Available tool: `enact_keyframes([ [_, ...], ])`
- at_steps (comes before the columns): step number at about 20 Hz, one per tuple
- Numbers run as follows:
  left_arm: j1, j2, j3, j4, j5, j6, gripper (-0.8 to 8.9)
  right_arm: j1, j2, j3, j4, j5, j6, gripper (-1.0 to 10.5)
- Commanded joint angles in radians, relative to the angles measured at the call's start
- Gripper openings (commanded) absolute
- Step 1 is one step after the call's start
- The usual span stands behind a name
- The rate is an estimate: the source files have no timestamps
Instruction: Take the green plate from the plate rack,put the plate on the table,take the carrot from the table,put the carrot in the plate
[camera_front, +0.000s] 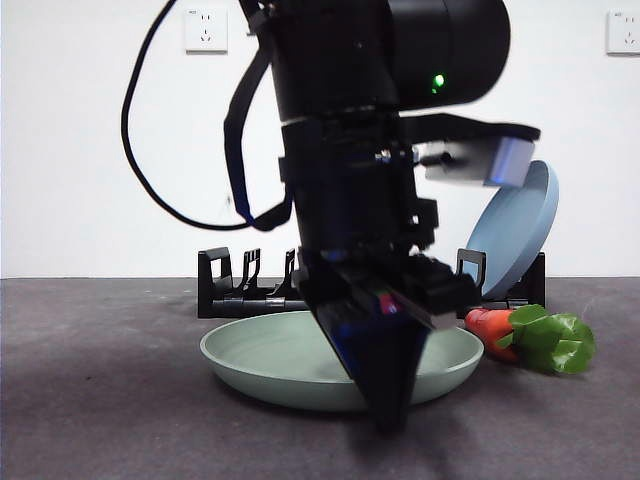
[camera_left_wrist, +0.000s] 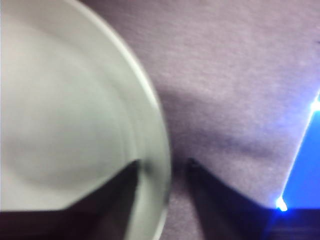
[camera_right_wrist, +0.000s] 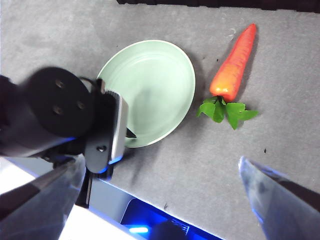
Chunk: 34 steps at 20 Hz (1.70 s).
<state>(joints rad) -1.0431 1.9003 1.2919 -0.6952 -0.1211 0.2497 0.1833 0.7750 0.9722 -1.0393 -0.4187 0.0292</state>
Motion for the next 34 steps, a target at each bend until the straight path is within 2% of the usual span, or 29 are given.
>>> enact_keyframes([
  [1, 0.013, 0.008, -0.010, -0.008, -0.005, -0.021, 3.25, 0.002, 0.000, 0.002, 0.006, 0.001, -0.004, 6.9],
  [5, 0.038, -0.034, 0.004, -0.076, -0.008, -0.023, 3.25, 0.002, 0.014, 0.002, 0.019, 0.002, -0.004, 6.9],
  [8, 0.050, -0.140, 0.058, -0.179, -0.013, -0.072, 3.25, 0.002, 0.082, 0.002, 0.083, 0.005, 0.003, 6.9],
  [11, 0.051, -0.288, 0.162, -0.301, -0.087, -0.096, 3.24, 0.002, 0.200, 0.002, 0.154, 0.006, 0.004, 6.9],
  [13, 0.051, -0.390, 0.253, -0.366, -0.120, -0.144, 3.24, 0.002, 0.299, 0.002, 0.218, 0.017, 0.007, 6.9],
  [16, 0.051, -0.525, 0.382, -0.381, -0.117, -0.227, 3.23, 0.011, 0.451, 0.002, 0.293, 0.103, 0.014, 6.9],
  [19, 0.050, -0.621, 0.466, -0.375, -0.114, -0.250, 3.23, 0.052, 0.583, 0.002, 0.367, 0.204, 0.014, 6.9],
  [22, 0.050, -0.686, 0.484, -0.377, -0.114, -0.258, 3.23, 0.088, 0.685, 0.002, 0.453, 0.225, 0.027, 6.9],
  [25, 0.050, -0.715, 0.484, -0.396, -0.114, -0.269, 3.23, 0.124, 0.755, 0.002, 0.530, 0.316, 0.034, 6.9],
  [27, 0.050, -0.715, 0.484, -0.420, -0.114, -0.277, 3.23, 0.138, 0.790, 0.002, 0.563, 0.324, 0.042, 6.6],
  [29, 0.050, -0.714, 0.484, -0.437, -0.114, -0.285, 3.23, 0.148, 0.825, 0.002, 0.592, 0.325, 0.060, 5.9],
  [34, 0.050, -0.715, 0.484, -0.443, -0.115, -0.320, 3.22, 0.158, 0.884, 0.002, 0.623, 0.375, 0.083, 5.8],
])
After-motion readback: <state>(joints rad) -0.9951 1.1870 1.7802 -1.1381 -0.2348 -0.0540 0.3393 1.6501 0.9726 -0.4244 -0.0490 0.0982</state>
